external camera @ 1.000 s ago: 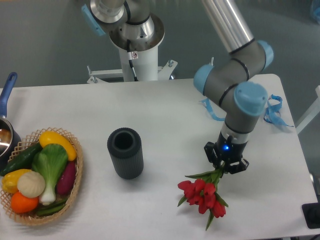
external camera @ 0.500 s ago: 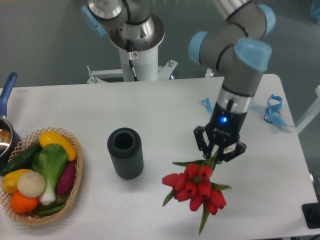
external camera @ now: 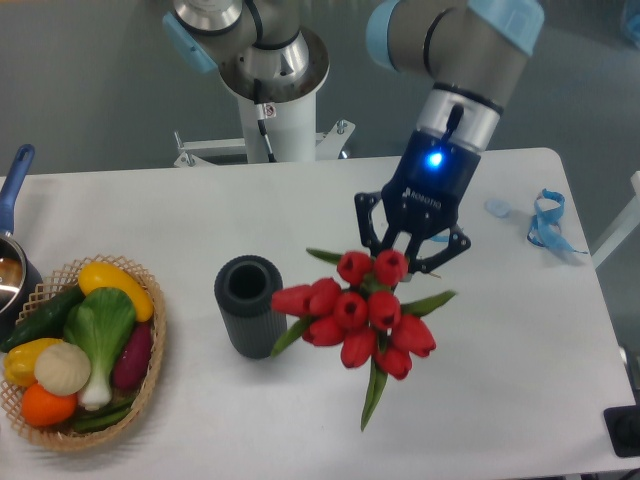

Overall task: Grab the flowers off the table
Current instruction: 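Lift the grasped tulips up off the table toward the black vase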

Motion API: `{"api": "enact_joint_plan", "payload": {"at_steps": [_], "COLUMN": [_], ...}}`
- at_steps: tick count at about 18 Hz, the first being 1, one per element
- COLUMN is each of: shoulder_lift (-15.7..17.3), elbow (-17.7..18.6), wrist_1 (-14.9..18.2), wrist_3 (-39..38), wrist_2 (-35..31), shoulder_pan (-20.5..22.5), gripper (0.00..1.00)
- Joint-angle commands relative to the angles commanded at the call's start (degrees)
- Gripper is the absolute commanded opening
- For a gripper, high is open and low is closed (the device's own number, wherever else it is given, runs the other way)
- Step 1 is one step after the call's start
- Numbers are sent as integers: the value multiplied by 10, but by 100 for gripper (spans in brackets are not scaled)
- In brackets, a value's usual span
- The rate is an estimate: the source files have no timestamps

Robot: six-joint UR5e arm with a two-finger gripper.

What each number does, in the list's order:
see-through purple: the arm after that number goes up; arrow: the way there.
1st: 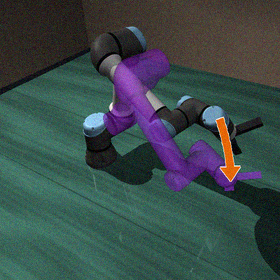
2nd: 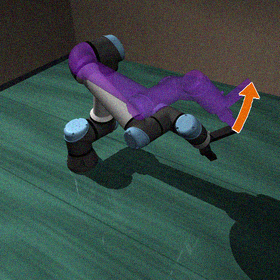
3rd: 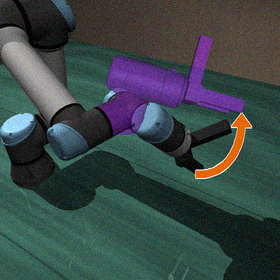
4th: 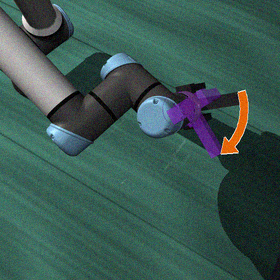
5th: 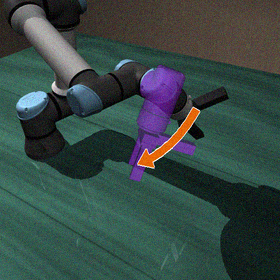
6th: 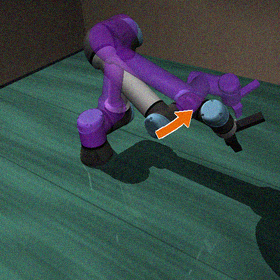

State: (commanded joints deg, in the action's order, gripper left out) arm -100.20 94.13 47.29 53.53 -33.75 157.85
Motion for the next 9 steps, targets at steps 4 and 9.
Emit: {"api": "enact_joint_plan", "payload": {"at_steps": [4,9], "shoulder_lift": [0,2], "elbow": [3,7], "wrist_1": [-1,-2], "wrist_3": [3,3], "wrist_2": [0,0], "shoulder_pan": [2,4], "gripper": [14,14]}}
